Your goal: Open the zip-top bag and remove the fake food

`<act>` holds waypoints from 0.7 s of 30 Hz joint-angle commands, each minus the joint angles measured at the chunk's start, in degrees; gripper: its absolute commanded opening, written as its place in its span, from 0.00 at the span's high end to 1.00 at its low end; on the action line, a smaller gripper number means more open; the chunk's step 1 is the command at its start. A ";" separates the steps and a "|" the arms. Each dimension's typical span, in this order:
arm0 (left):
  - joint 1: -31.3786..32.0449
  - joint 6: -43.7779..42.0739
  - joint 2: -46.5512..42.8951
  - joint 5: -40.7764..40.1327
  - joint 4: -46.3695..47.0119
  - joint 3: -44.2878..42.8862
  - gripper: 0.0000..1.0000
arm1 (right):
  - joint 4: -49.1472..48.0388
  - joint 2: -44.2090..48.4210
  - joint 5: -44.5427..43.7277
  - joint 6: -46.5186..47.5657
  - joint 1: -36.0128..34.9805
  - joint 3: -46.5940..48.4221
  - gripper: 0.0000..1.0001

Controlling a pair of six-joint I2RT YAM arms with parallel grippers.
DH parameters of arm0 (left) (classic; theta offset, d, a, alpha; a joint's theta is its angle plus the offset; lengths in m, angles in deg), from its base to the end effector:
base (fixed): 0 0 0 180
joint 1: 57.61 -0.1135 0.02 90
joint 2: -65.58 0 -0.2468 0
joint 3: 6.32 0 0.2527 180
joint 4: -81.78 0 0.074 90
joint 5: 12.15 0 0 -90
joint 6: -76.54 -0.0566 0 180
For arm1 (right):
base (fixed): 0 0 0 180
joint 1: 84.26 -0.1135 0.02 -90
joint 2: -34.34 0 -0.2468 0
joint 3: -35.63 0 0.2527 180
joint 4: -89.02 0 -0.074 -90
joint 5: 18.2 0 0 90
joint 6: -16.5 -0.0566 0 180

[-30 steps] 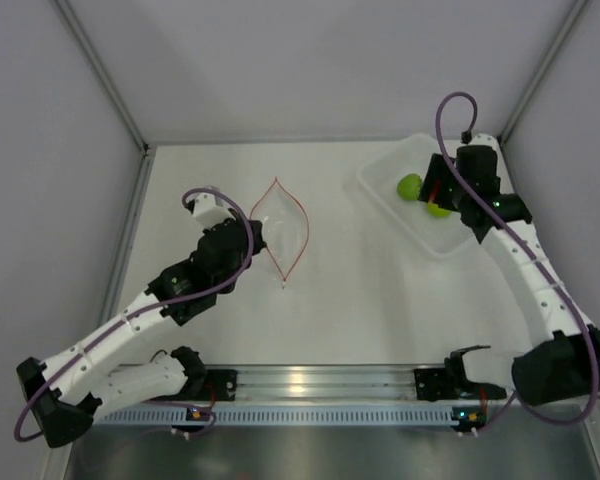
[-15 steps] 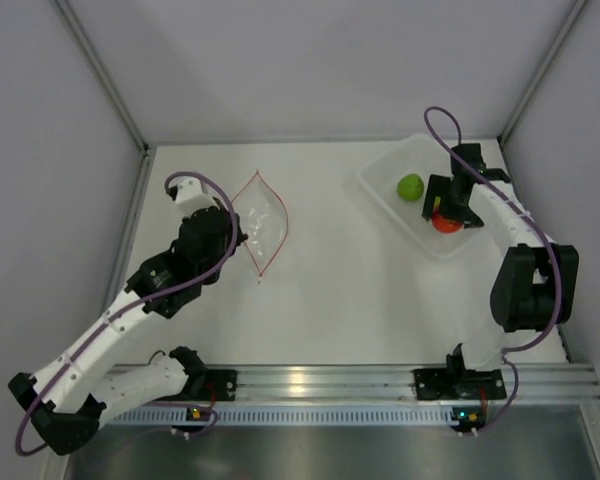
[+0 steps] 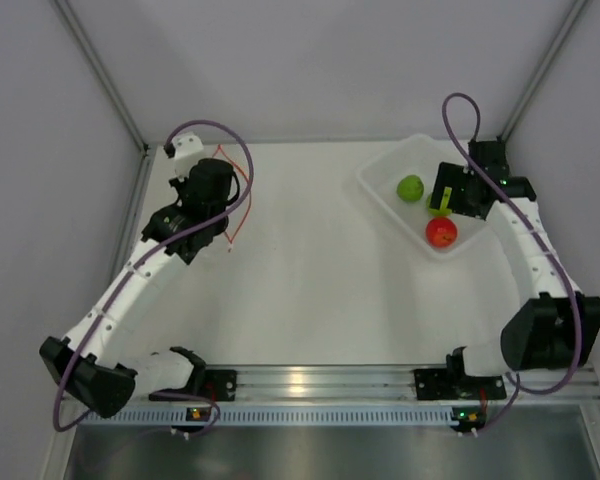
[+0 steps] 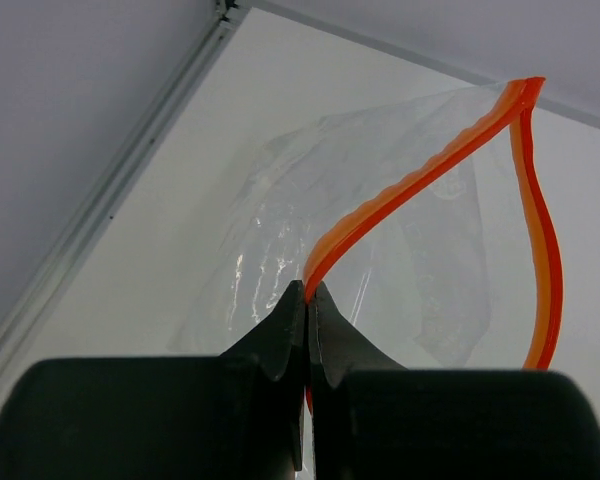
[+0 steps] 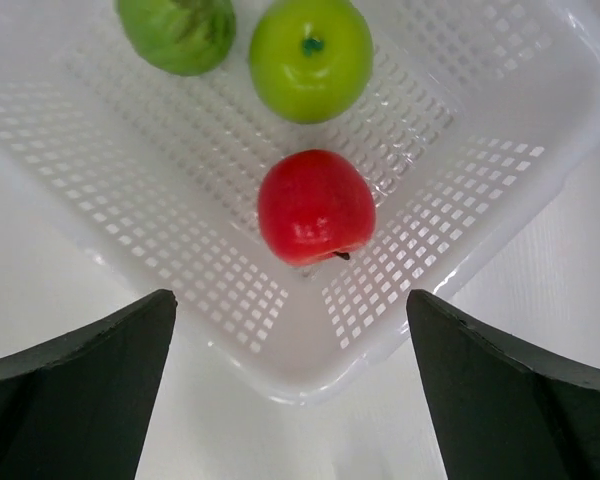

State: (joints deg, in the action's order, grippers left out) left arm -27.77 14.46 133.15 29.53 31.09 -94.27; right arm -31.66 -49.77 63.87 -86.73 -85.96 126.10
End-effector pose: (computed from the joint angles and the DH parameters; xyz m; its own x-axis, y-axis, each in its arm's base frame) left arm 0.2458 -0.0923 0.3733 -0.2799 -0.1984 -0.9393 -0.4068 0.9107 -0.0712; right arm 0.3243 0.0018 0.2832 -0.7644 0.2041 -0.6116 0.2349 0.9715 0.0307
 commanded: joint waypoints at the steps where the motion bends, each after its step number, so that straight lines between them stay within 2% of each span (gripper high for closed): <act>1: -3.37 -7.87 6.14 -4.15 -0.05 -5.41 1.00 | -3.83 12.36 6.22 0.05 0.02 -2.71 0.00; 3: -5.14 -10.68 9.67 -4.25 0.04 -7.95 1.00 | -4.36 15.98 10.27 0.23 0.02 -5.69 0.00; 7: -6.64 -14.21 23.26 -1.44 0.12 -12.51 1.00 | -6.55 26.60 19.42 -0.74 0.02 -11.41 0.01; 10: -6.64 -15.97 31.19 0.15 -0.14 -17.43 1.00 | -7.61 33.46 19.97 -2.06 -0.06 -15.20 0.01; 11: -6.64 -16.06 36.44 -0.02 -0.31 -18.85 1.00 | -7.09 34.80 19.79 -2.23 -0.06 -15.64 0.00; 15: -6.38 -12.37 45.25 3.30 -0.67 -23.69 1.00 | -4.54 39.11 19.00 -1.97 -0.06 -16.52 0.01; 21: -5.76 -5.61 53.52 16.30 -0.32 -29.66 1.00 | -4.01 42.28 19.87 -2.06 -0.15 -18.01 0.01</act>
State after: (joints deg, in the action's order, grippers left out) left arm -33.89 4.71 185.85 38.62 30.26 -118.96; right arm -35.38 -8.53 82.47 -88.28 -86.00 109.20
